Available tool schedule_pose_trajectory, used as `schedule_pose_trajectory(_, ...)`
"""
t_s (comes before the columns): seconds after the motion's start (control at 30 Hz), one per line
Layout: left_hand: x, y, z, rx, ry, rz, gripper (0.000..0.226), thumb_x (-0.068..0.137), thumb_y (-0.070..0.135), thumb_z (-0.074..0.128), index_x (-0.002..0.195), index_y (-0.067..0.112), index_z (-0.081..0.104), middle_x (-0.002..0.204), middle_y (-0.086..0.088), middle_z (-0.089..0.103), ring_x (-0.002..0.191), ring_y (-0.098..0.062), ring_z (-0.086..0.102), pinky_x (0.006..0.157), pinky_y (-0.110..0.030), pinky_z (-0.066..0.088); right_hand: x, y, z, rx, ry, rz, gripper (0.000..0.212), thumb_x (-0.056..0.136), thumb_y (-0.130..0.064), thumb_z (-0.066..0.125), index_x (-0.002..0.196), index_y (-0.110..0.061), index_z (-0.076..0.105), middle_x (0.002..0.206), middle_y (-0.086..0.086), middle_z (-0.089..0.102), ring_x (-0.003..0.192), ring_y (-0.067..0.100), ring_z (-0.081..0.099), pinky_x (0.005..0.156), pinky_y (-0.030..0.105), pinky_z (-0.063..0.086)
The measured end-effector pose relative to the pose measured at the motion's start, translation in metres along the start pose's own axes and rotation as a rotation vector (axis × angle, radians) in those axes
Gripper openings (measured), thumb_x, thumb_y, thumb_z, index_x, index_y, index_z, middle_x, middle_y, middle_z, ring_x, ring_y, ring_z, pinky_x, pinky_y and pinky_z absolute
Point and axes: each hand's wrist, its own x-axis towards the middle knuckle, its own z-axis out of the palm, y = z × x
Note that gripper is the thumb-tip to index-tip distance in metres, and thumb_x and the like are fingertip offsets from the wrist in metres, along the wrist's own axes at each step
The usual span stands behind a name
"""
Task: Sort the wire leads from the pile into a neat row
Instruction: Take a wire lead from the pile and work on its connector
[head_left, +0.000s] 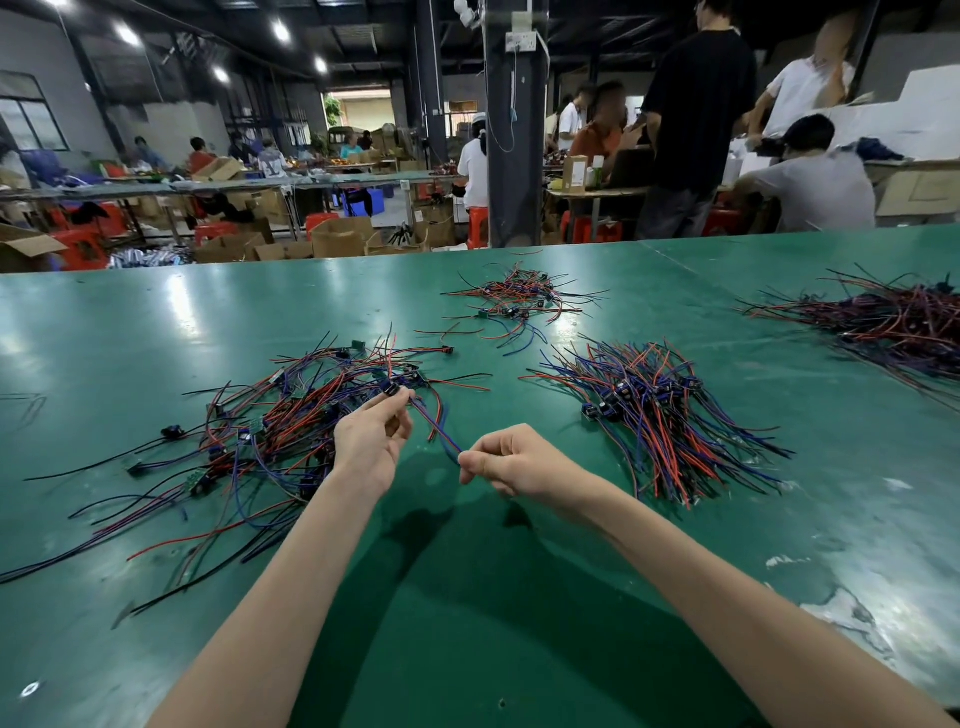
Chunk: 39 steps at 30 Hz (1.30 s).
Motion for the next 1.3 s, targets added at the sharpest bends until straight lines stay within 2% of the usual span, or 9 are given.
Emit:
schedule_pose_trajectory(0.23, -0.006, -0.01, 0.004, -0.015, -0.079, -0.142, 0.01, 0.089, -0.001, 0.057, 0.081, -0.003, 0.061, 0.055, -0.003, 0.064, 0.042, -0.003, 0.054, 0.047, -0.01, 0.047, -0.006, -0.006, -0.011, 0.02, -0.226, 0.033, 0.036, 0.098, -0.032, 0.05, 0.074, -0.011, 0.064, 0.043, 0.001, 0.041, 0.035, 0.011, 0.037, 0.049, 0.023, 0.032)
schedule_pose_trajectory(0.43, -0.019, -0.025, 0.017, 0.061, -0.156, -0.221, 0.01, 0.089, -0.001, 0.057, 0.079, 0.0, 0.058, 0.052, -0.003, 0.064, 0.039, -0.004, 0.053, 0.043, -0.011, 0.046, 0.001, -0.007, -0.023, -0.181, -0.173, 0.133, 0.067, 0.092, -0.066, 0.035, 0.083, -0.01, 0.072, 0.046, 0.003, 0.052, 0.041, 0.012, 0.041, 0.048, 0.021, 0.035)
schedule_pose_trajectory(0.6, -0.028, -0.041, 0.02, 0.191, -0.281, -0.201, 0.004, 0.085, 0.0, 0.061, 0.082, 0.002, 0.06, 0.063, -0.004, 0.065, 0.045, -0.004, 0.054, 0.046, -0.012, 0.047, 0.009, 0.006, -0.028, -0.082, 0.036, 0.073, 0.021, 0.094, -0.028, 0.059, 0.079, -0.014, 0.061, 0.056, 0.0, 0.06, 0.042, 0.004, 0.041, 0.044, 0.016, 0.031)
schedule_pose_trajectory(0.67, -0.03, -0.046, 0.021, 0.211, -0.284, -0.156, 0.006, 0.084, -0.001, 0.063, 0.083, 0.003, 0.06, 0.069, -0.006, 0.064, 0.047, -0.004, 0.054, 0.048, -0.012, 0.047, 0.009, 0.009, -0.029, -0.094, 0.086, 0.053, 0.018, 0.093, -0.017, 0.06, 0.075, -0.016, 0.059, 0.058, 0.001, 0.059, 0.04, 0.0, 0.04, 0.045, 0.017, 0.031)
schedule_pose_trajectory(0.83, -0.034, -0.051, 0.022, 0.297, -0.282, -0.081, 0.009, 0.083, 0.003, 0.068, 0.09, 0.007, 0.064, 0.079, -0.004, 0.064, 0.056, -0.005, 0.055, 0.056, -0.014, 0.05, 0.01, 0.005, -0.045, -0.268, 0.356, 0.01, 0.011, 0.089, -0.018, 0.065, 0.082, -0.011, 0.07, 0.059, 0.0, 0.062, 0.05, 0.002, 0.051, 0.059, 0.02, 0.04)
schedule_pose_trajectory(0.93, -0.036, -0.05, 0.021, 0.299, -0.275, -0.087, 0.01, 0.083, 0.007, 0.069, 0.091, 0.007, 0.064, 0.087, -0.008, 0.064, 0.059, -0.007, 0.053, 0.058, -0.016, 0.05, 0.007, -0.002, -0.069, -0.372, 0.589, -0.077, 0.01, 0.088, -0.017, 0.067, 0.086, -0.009, 0.073, 0.058, 0.0, 0.061, 0.044, -0.002, 0.048, 0.051, 0.012, 0.037)
schedule_pose_trajectory(1.0, -0.036, -0.048, 0.022, 0.295, -0.27, -0.094, 0.011, 0.083, 0.007, 0.068, 0.093, 0.006, 0.063, 0.088, -0.008, 0.065, 0.059, -0.008, 0.054, 0.058, -0.016, 0.05, 0.003, -0.002, -0.091, -0.458, 0.734, -0.089, 0.013, 0.089, -0.018, 0.066, 0.089, -0.007, 0.073, 0.064, 0.004, 0.064, 0.055, 0.011, 0.054, 0.06, 0.023, 0.043)
schedule_pose_trajectory(1.13, -0.036, -0.047, 0.023, 0.284, -0.264, -0.109, 0.01, 0.086, 0.005, 0.064, 0.096, 0.004, 0.063, 0.086, -0.008, 0.066, 0.058, -0.008, 0.054, 0.056, -0.015, 0.052, -0.007, 0.013, -0.127, -0.686, 0.827, 0.186, 0.019, 0.09, -0.022, 0.063, 0.095, -0.007, 0.074, 0.084, 0.015, 0.07, 0.079, 0.031, 0.063, 0.075, 0.032, 0.05)
schedule_pose_trajectory(1.3, -0.034, -0.046, 0.024, 0.266, -0.248, -0.124, 0.009, 0.089, 0.001, 0.059, 0.097, 0.001, 0.063, 0.079, -0.006, 0.069, 0.058, -0.009, 0.057, 0.054, -0.016, 0.052, -0.013, 0.027, -0.139, -0.792, 0.643, 0.621, 0.016, 0.081, -0.02, 0.066, 0.087, -0.007, 0.073, 0.082, 0.012, 0.065, 0.075, 0.029, 0.058, 0.067, 0.029, 0.045)
